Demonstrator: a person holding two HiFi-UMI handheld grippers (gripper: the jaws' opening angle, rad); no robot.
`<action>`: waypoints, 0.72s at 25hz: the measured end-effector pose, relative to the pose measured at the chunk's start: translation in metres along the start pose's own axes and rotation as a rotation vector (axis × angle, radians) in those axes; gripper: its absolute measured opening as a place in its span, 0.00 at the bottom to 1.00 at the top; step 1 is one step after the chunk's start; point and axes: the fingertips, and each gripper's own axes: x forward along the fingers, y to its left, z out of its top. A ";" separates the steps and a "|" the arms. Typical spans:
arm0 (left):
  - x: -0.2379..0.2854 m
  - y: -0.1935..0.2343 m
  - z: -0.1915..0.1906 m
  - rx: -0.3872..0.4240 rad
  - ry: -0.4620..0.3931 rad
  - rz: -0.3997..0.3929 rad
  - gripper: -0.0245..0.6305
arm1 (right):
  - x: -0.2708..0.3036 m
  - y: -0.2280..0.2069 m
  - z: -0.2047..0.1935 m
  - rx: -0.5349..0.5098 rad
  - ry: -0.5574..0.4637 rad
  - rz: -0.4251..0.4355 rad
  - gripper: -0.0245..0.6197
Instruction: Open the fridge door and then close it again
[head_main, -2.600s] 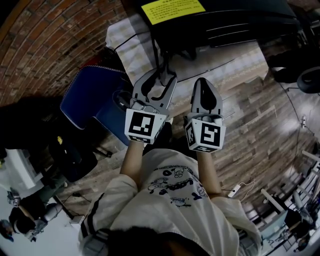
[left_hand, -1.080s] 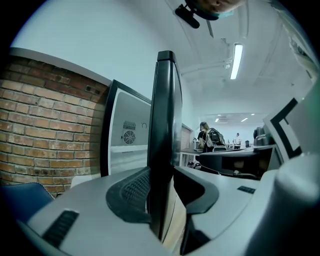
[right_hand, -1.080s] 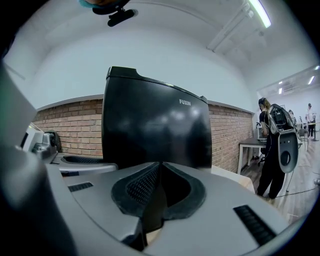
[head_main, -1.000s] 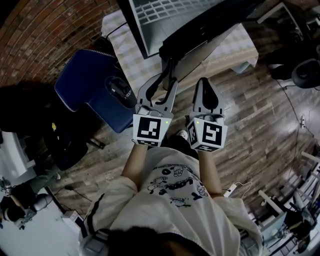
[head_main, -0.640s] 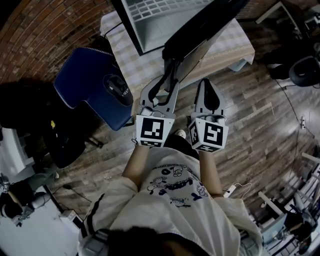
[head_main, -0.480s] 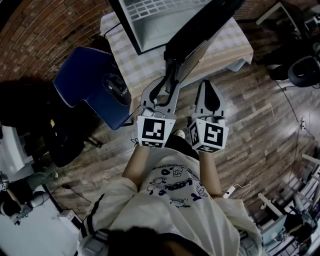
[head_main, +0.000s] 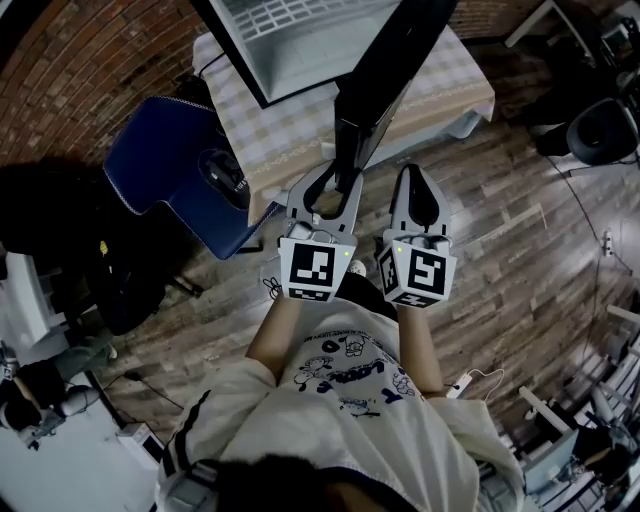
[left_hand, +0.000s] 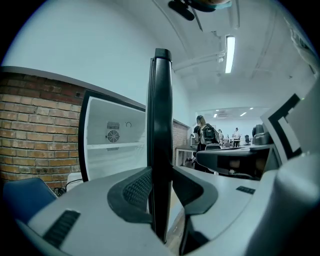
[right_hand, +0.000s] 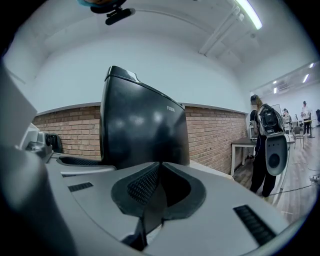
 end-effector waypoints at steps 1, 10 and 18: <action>0.000 -0.004 0.000 0.000 -0.001 0.000 0.24 | -0.002 -0.004 -0.001 0.003 0.000 -0.003 0.09; 0.002 -0.045 0.002 0.003 0.001 -0.036 0.24 | -0.022 -0.035 -0.004 0.030 -0.007 -0.039 0.09; 0.006 -0.080 0.005 0.024 0.004 -0.088 0.23 | -0.036 -0.059 -0.002 0.051 -0.016 -0.081 0.09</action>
